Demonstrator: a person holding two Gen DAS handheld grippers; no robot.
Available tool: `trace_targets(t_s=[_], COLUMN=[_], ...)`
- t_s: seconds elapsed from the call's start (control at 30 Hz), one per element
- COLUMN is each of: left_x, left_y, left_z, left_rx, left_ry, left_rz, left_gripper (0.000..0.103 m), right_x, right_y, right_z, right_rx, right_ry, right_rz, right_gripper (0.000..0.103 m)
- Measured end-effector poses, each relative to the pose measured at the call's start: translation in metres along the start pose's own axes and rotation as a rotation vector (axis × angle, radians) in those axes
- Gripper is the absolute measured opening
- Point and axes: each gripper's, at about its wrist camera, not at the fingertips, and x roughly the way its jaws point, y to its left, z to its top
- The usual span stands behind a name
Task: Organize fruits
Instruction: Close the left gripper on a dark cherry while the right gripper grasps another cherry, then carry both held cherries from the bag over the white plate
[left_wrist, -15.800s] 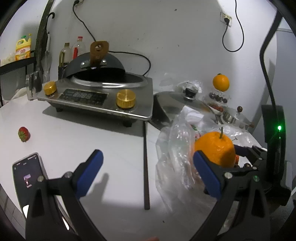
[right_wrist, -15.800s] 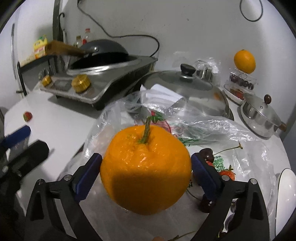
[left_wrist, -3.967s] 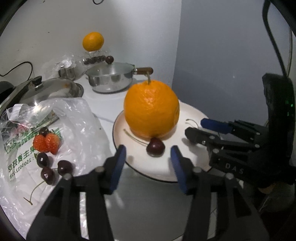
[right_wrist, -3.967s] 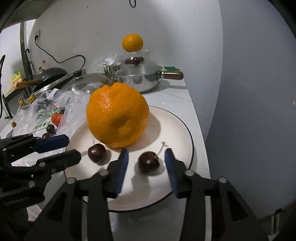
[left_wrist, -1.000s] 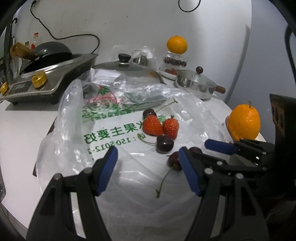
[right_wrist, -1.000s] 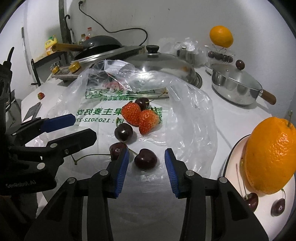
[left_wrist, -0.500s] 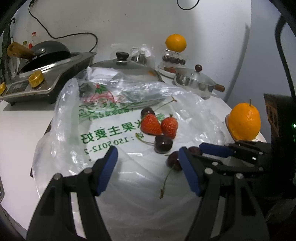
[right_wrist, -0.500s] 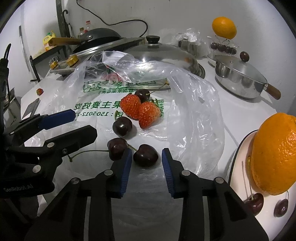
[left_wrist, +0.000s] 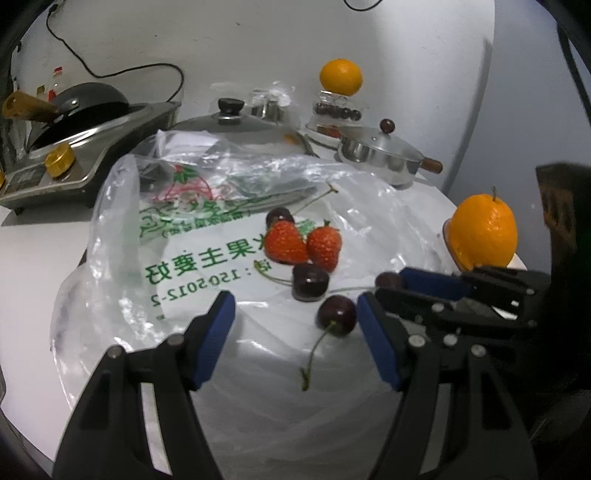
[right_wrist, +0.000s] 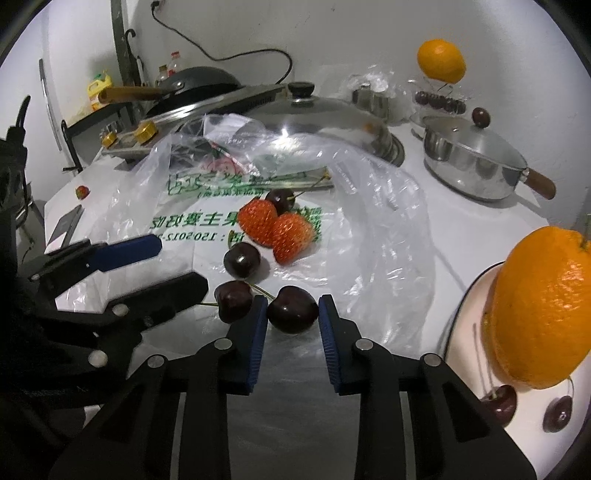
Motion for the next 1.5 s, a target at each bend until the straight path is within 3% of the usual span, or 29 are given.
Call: trace_targets(t_s=[0.63, 0.83, 1.17, 1.23, 1.5], left_x=[0.027, 0.034, 0.037, 0.037, 0.031], left_y=[-0.034, -0.038, -0.047, -0.045, -0.035], left_z=[-0.004, -0.005, -0.005, -0.005, -0.006], left_rx=[0.115, 0.142, 0.182, 0.177, 0.133], left_ry=[0.074, 0.109, 0.108, 0.106, 0.082], left_rz=[0.025, 0.032, 0.04, 0.035, -0.002], left_gripper=[0.069, 0.05, 0.037, 0.029, 0.029], right_x=[-0.022, -0.023, -0.027, -0.027, -0.031], right_y=[-0.032, -0.03, -0.031, -0.032, -0.028], right_z=[0.004, 0.005, 0.003, 0.003, 0.006], right_rx=[0.067, 0.061, 0.053, 0.053, 0.043], right_ry=[-0.089, -0.098, -0.099, -0.098, -0.107], right_rz=[0.001, 0.003, -0.005, -0.01, -0.023], right_gripper=[0.03, 0.03, 0.03, 0.03, 0.03])
